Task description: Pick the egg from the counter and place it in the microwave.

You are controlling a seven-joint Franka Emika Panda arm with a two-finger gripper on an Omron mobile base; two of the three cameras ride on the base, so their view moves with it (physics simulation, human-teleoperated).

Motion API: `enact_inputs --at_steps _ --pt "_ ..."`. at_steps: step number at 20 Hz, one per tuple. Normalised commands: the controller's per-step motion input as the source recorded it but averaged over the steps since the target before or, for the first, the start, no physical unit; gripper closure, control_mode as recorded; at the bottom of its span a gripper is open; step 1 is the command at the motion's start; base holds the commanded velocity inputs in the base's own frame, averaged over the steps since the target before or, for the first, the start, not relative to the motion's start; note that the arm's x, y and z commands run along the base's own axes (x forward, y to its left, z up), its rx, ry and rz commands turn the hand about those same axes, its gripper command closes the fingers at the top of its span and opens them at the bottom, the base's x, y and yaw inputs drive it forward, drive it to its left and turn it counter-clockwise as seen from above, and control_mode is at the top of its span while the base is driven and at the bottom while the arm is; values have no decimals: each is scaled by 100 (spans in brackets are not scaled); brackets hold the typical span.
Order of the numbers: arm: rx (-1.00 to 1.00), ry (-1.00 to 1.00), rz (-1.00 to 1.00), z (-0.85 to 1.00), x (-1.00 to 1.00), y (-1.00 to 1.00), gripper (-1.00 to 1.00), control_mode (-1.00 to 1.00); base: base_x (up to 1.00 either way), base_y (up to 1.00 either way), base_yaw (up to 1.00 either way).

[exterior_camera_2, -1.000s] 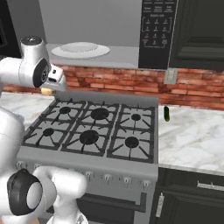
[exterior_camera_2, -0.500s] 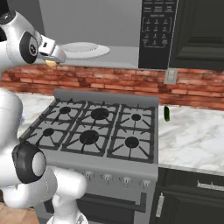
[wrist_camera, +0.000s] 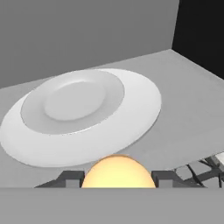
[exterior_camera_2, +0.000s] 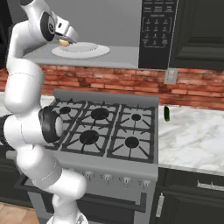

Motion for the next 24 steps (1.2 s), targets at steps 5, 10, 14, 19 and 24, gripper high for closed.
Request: enact_inputs --at_steps 5,10,14,19,24 --pt "13 -3 6 -36 89 9 100 -100 0 0 0" --pt "4 0 5 -39 82 5 100 -100 0 0 0" --pt "0 8 3 -28 92 3 100 -100 0 0 0" --pt "1 3 5 -28 45 0 100 -100 0 0 0" --pt "2 0 7 -20 2 1 100 -100 0 0 0"
